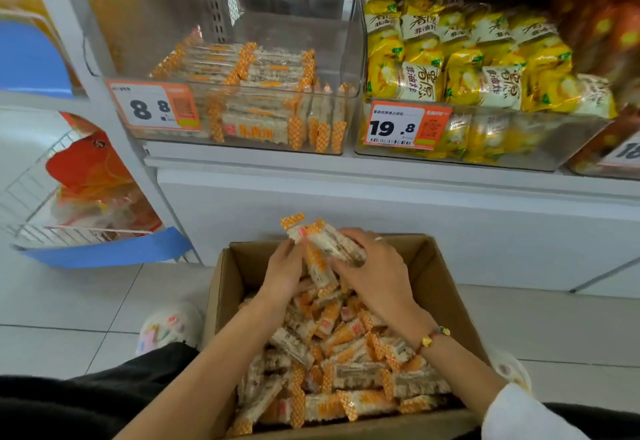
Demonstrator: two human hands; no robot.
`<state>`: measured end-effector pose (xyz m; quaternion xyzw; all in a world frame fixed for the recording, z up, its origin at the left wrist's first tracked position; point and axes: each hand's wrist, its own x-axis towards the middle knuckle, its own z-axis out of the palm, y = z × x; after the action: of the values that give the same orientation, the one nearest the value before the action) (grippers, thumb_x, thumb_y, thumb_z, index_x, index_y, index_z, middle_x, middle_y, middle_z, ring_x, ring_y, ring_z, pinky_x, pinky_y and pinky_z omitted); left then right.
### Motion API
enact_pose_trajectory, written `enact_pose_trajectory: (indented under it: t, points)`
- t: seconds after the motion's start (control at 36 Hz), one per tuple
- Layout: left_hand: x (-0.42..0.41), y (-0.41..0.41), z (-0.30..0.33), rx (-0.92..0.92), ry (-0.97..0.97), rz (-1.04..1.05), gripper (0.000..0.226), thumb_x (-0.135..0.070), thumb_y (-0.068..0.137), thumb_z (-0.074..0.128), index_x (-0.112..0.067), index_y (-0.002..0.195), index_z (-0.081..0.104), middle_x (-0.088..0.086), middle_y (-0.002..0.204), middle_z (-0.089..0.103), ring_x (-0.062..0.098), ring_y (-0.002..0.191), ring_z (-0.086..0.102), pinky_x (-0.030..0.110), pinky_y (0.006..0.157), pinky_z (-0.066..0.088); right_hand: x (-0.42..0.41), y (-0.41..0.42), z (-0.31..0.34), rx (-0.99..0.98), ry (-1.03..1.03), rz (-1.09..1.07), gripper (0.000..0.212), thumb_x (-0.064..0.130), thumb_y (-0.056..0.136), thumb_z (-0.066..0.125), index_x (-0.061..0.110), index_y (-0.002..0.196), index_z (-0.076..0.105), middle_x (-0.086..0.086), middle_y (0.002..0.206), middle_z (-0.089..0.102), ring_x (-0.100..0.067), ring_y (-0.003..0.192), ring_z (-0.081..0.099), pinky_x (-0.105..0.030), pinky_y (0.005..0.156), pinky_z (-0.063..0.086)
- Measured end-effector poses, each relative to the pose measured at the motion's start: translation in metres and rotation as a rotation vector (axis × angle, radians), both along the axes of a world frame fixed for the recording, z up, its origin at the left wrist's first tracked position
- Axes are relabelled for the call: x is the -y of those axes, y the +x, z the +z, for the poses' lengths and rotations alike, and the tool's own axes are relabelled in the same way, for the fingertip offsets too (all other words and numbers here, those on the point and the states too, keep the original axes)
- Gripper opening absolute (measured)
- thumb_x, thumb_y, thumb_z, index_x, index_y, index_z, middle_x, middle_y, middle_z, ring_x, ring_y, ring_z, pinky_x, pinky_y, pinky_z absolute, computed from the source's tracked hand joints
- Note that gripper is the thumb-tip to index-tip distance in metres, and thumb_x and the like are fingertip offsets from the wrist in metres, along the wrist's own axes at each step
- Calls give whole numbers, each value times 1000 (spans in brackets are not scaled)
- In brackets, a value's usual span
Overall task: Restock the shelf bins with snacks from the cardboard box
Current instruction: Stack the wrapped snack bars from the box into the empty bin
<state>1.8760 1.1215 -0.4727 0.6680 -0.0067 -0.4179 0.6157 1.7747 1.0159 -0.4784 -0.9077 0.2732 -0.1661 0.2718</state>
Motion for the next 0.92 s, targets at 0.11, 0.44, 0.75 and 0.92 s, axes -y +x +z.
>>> enact_pose_trajectory:
  t: [0.11, 0.44, 0.75, 0.92]
  points:
    - [7, -4, 39, -35, -127, -77, 54, -52, 98, 34, -16, 136, 48, 8, 131, 56, 23, 114, 58, 20, 79, 51, -3, 9, 35, 49, -94, -64, 41, 45, 86, 65, 39, 125, 55, 7, 107, 58, -16, 102, 60, -32, 75, 52]
    - [-4, 11, 88, 225, -261, -100, 44, -45, 94, 50, -21, 131, 54, -2, 118, 67, 11, 104, 66, 15, 75, 54, 6, 19, 114, 19, 167, 219, 55, 39, 90, 62, 39, 141, 41, 7, 122, 51, -13, 118, 51, -27, 96, 42]
    - [6, 10, 114, 211, -272, 52, 46, -45, 98, 43, -10, 124, 57, 9, 113, 67, 18, 96, 67, 15, 57, 55, -4, 12, 117, 141, 78, 159, 64, 33, 94, 57, 43, 143, 17, 11, 131, 55, -12, 100, 64, -31, 75, 55]
    - [12, 17, 133, 295, -314, -39, 43, -49, 90, 55, -20, 122, 60, -3, 112, 70, 9, 102, 66, 16, 71, 52, -4, 26, 127, 339, 46, 60, 46, 32, 87, 67, 33, 126, 44, 17, 110, 63, -5, 96, 63, -34, 76, 55]
